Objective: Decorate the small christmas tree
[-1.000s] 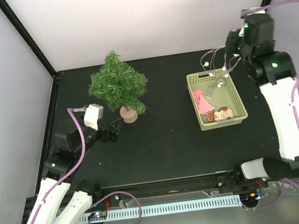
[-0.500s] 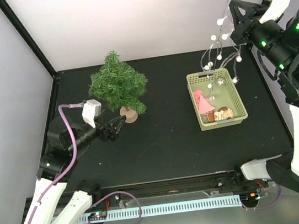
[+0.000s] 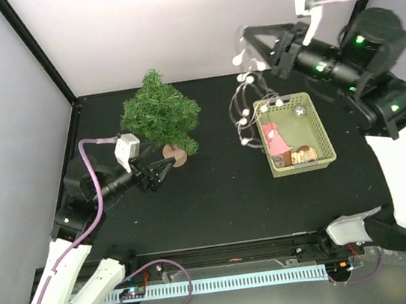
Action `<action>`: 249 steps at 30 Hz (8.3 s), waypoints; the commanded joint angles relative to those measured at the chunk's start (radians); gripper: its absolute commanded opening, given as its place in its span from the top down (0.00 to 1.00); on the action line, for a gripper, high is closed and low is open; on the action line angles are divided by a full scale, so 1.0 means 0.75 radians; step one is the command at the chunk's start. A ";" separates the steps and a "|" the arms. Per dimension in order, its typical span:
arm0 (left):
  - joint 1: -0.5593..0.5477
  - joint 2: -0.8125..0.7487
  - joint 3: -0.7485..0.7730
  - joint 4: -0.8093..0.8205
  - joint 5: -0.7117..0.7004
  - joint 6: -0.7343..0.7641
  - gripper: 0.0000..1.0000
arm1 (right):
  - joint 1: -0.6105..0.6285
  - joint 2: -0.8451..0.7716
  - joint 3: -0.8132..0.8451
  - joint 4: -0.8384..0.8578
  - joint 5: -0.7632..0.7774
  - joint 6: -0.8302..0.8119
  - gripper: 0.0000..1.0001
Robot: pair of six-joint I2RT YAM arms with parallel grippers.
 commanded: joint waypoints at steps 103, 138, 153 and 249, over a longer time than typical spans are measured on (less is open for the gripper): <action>-0.018 0.605 -0.713 0.376 -0.333 -0.502 0.44 | 0.444 0.088 -1.230 -0.354 1.491 -1.466 0.99; -0.075 0.943 -0.680 0.627 -0.105 -0.509 0.66 | 0.519 0.034 -1.383 -0.150 1.269 -1.091 0.62; -0.076 0.749 -0.567 0.396 -0.149 -0.432 0.98 | 0.552 -0.215 -1.471 0.128 0.587 -0.732 0.54; -0.366 0.282 -0.543 0.425 0.060 -0.300 0.45 | 0.950 -0.540 -1.592 0.711 1.214 -0.226 0.99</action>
